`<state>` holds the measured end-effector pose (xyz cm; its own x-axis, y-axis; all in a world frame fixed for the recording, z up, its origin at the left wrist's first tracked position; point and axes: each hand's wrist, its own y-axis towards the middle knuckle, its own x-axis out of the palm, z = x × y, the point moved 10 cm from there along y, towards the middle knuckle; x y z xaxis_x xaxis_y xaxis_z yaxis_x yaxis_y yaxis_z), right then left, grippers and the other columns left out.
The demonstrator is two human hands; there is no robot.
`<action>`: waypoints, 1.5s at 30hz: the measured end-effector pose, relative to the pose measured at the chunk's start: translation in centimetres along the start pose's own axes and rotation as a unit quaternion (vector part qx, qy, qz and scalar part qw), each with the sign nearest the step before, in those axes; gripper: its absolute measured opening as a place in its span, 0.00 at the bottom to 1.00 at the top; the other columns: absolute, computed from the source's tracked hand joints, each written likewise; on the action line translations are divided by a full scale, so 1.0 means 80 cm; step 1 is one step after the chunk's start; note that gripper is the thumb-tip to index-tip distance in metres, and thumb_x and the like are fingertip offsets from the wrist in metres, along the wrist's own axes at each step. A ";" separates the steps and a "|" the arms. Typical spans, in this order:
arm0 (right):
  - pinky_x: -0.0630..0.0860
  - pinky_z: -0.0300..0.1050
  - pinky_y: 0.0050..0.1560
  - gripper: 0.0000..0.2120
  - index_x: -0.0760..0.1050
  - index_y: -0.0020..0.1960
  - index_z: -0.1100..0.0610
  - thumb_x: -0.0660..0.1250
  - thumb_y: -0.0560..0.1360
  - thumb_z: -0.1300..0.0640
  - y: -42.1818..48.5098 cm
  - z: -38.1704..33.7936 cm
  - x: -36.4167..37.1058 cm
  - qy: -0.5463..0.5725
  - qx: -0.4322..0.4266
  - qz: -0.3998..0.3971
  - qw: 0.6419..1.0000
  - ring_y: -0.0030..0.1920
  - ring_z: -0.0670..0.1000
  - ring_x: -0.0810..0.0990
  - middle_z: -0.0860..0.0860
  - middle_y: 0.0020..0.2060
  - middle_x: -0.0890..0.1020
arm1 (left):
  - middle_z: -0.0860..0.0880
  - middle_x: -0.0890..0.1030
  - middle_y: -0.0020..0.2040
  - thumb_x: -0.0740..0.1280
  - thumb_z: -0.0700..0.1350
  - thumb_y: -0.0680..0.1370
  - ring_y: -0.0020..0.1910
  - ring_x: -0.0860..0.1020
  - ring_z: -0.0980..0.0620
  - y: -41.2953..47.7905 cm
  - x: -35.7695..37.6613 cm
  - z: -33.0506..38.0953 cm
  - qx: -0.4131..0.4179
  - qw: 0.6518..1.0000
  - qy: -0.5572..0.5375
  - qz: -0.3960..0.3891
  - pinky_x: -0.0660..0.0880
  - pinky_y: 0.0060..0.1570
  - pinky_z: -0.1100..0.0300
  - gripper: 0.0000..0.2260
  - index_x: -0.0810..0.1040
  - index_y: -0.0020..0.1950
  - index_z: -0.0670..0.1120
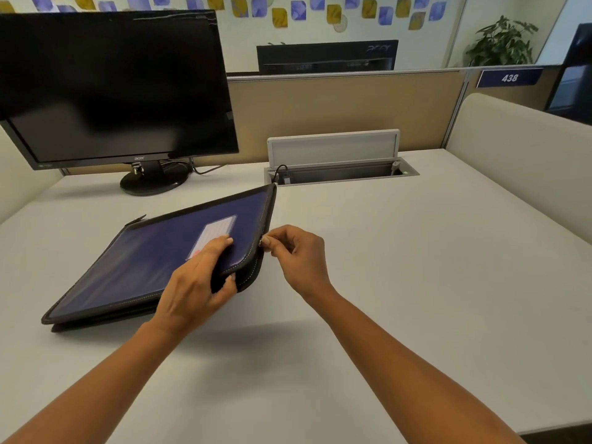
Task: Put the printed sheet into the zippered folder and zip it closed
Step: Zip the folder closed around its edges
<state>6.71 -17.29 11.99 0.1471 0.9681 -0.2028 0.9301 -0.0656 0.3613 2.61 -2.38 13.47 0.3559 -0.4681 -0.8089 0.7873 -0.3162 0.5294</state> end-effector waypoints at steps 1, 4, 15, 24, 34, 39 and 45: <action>0.80 0.38 0.46 0.05 0.80 0.47 0.61 0.67 0.74 0.61 -0.001 -0.005 0.000 -0.002 -0.009 0.001 1.000 0.38 0.45 0.80 0.56 0.41 0.84 | 0.35 0.78 0.58 0.59 0.50 0.73 0.53 0.79 0.38 0.005 0.000 0.002 -0.015 1.000 0.001 0.008 0.75 0.54 0.53 0.26 0.71 0.63 0.32; 0.80 0.40 0.48 0.05 0.80 0.47 0.61 0.67 0.74 0.61 -0.003 -0.010 0.002 -0.003 -0.016 0.000 1.000 0.40 0.46 0.81 0.56 0.41 0.84 | 0.34 0.78 0.58 0.62 0.52 0.75 0.54 0.79 0.37 0.018 0.000 0.012 -0.039 0.999 0.017 0.026 0.75 0.52 0.48 0.25 0.71 0.64 0.34; 0.80 0.36 0.46 0.07 0.82 0.48 0.60 0.69 0.72 0.59 -0.026 -0.014 0.019 0.019 -0.025 -0.011 0.999 0.39 0.45 0.82 0.56 0.41 0.85 | 0.32 0.80 0.51 0.47 0.55 0.81 0.47 0.81 0.35 0.002 -0.018 0.018 0.015 0.998 0.044 0.052 0.74 0.49 0.47 0.31 0.76 0.56 0.29; 0.79 0.35 0.43 0.07 0.81 0.47 0.60 0.69 0.72 0.57 -0.009 -0.008 0.030 -0.002 -0.010 0.001 1.000 0.37 0.46 0.81 0.55 0.39 0.85 | 0.32 0.81 0.51 0.49 0.54 0.81 0.46 0.82 0.36 -0.009 -0.036 0.005 0.010 0.999 0.013 0.043 0.78 0.47 0.48 0.30 0.76 0.56 0.29; 0.78 0.37 0.43 0.07 0.80 0.47 0.61 0.68 0.73 0.57 0.018 -0.002 0.037 -0.028 0.001 0.031 0.999 0.38 0.48 0.80 0.56 0.40 0.84 | 0.46 0.78 0.55 0.51 0.56 0.80 0.54 0.78 0.51 -0.020 -0.066 -0.011 0.011 0.998 -0.053 0.019 0.65 0.58 0.79 0.30 0.75 0.57 0.30; 0.79 0.36 0.44 0.06 0.79 0.47 0.60 0.67 0.73 0.58 0.017 -0.015 0.046 0.024 0.002 0.034 0.999 0.40 0.50 0.82 0.56 0.41 0.84 | 0.48 0.76 0.56 0.52 0.59 0.79 0.54 0.75 0.54 -0.022 -0.080 -0.019 0.025 0.999 -0.043 0.007 0.64 0.58 0.77 0.30 0.76 0.59 0.33; 0.78 0.33 0.44 0.06 0.79 0.48 0.60 0.67 0.73 0.59 0.011 -0.023 0.054 0.058 0.005 0.026 0.998 0.42 0.50 0.82 0.55 0.42 0.84 | 0.41 0.85 0.44 0.67 0.49 0.74 0.39 0.83 0.43 -0.010 -0.093 -0.016 -0.024 0.997 0.077 0.019 0.77 0.41 0.55 0.16 0.80 0.55 0.38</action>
<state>7.55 -12.76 13.13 0.1556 0.9847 -0.0780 0.9260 -0.1179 0.3586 0.01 2.43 18.73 0.4555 -0.3454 -0.8205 0.7943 -0.2585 0.5497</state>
